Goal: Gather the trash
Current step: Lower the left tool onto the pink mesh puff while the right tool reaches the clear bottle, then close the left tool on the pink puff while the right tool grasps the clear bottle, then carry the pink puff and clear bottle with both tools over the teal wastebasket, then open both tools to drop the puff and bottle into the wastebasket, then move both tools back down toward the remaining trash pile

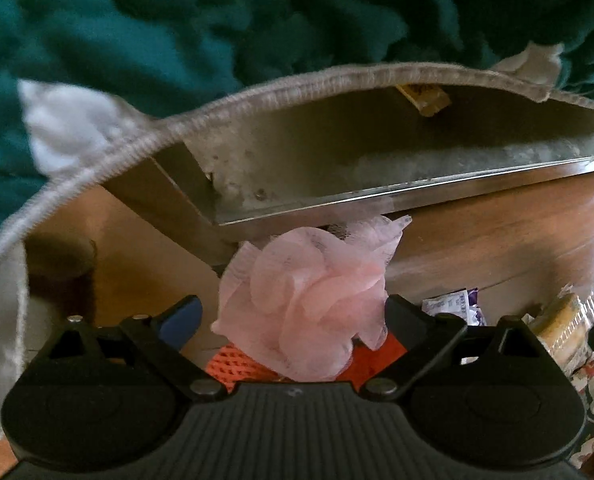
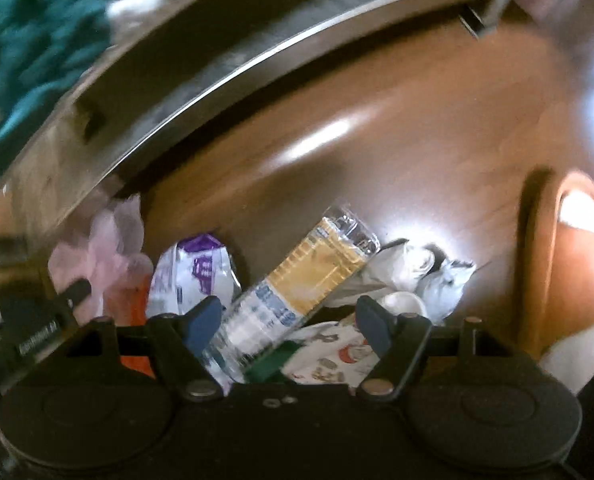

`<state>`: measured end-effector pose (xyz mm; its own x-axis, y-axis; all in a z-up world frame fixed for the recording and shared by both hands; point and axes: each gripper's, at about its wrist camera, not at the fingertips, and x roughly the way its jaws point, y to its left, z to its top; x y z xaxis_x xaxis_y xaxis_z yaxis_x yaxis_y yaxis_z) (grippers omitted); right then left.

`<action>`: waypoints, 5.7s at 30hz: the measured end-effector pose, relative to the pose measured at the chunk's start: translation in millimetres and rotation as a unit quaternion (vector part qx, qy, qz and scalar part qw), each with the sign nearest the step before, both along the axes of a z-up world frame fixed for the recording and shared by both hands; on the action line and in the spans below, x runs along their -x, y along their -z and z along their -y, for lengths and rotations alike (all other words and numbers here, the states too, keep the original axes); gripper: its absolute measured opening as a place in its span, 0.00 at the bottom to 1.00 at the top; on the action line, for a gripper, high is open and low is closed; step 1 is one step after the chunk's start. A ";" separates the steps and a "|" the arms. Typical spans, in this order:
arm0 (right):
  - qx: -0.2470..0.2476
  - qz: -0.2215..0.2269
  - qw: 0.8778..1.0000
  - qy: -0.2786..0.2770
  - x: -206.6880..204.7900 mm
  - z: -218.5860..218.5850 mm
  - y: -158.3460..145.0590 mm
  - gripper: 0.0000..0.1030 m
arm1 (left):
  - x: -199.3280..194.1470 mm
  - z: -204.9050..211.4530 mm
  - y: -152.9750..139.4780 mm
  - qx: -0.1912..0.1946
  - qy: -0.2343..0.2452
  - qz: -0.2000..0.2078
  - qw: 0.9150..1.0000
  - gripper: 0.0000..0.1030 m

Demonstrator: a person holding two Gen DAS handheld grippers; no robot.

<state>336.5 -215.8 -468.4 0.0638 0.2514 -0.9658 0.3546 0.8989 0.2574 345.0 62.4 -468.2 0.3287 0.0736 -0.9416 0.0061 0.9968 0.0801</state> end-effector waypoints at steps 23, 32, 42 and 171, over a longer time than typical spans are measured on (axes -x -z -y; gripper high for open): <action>0.021 -0.029 0.996 0.079 -7.9 4.5 31.5 0.00 | 1.7 -15.8 5.5 0.053 -0.012 -0.029 0.998 0.25; 0.000 0.013 0.999 0.051 6.2 15.7 -16.0 0.01 | 6.6 -9.2 -46.8 0.043 -0.019 -0.025 0.999 0.20; -0.028 -0.009 0.999 0.037 -5.5 -7.6 6.5 0.33 | 52.2 -18.9 -160.6 0.080 -0.113 -0.008 0.990 0.18; -0.082 0.484 0.792 -0.364 176.8 -188.5 -478.9 0.65 | 212.4 -122.3 -458.2 0.108 -0.136 0.260 0.950 1.00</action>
